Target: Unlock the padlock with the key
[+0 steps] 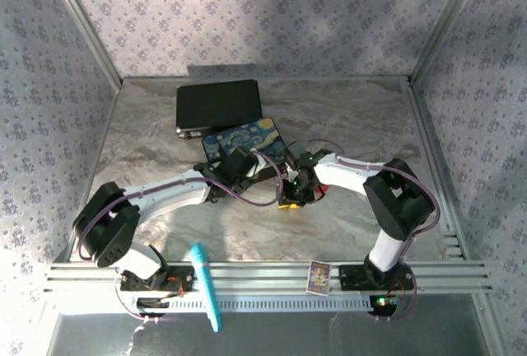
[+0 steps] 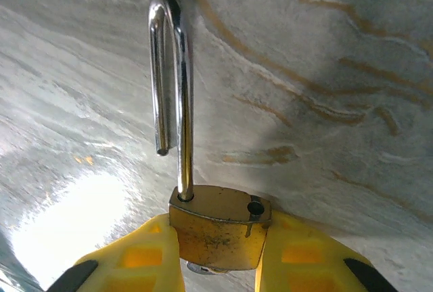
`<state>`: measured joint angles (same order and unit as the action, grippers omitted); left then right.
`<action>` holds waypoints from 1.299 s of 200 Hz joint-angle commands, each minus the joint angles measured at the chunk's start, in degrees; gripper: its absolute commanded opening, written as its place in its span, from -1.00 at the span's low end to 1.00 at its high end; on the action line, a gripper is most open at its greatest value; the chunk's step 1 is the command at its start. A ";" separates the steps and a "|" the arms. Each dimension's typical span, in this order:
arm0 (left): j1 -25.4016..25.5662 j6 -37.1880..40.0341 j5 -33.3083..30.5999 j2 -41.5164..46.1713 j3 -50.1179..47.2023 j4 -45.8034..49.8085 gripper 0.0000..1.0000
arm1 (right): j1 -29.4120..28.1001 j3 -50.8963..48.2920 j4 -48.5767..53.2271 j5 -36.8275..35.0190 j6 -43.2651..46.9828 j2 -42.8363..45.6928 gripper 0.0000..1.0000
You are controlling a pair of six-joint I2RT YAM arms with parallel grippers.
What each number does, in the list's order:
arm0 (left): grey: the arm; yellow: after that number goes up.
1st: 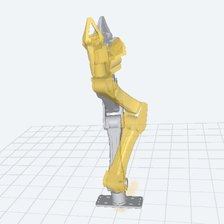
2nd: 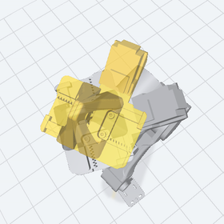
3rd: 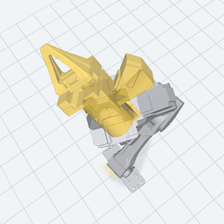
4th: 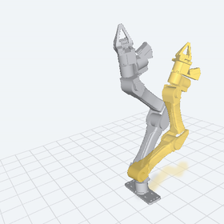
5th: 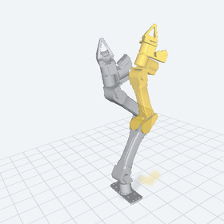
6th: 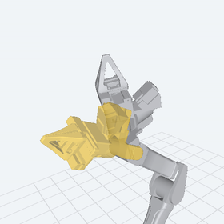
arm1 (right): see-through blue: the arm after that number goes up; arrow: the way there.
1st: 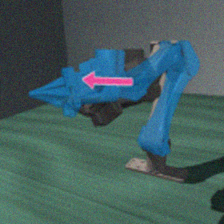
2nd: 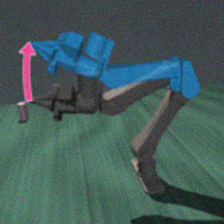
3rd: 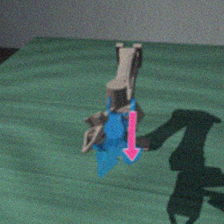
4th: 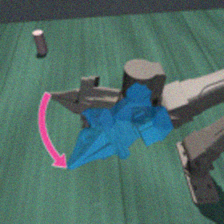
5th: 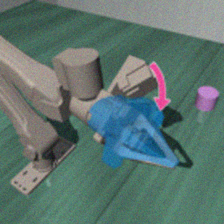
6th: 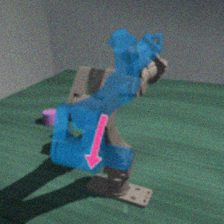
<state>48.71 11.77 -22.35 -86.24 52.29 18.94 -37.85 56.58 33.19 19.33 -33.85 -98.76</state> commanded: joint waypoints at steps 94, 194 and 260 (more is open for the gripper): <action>0.36 -7.97 -8.78 1.87 -3.53 7.56 0.70 | -2.89 2.20 25.10 -14.87 1.51 -3.31 -0.23; 0.95 -15.33 -18.73 8.64 -7.33 7.16 1.00 | -5.66 0.37 17.95 -15.83 -3.38 6.17 0.35; 0.03 -18.22 -2.08 26.29 -9.73 2.00 0.99 | -5.40 2.80 15.55 -25.86 -3.01 19.86 0.98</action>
<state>49.50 -4.62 -35.92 -68.29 44.40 24.25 -43.44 57.76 49.23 -0.40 -37.10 -83.77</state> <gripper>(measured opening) 0.998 0.990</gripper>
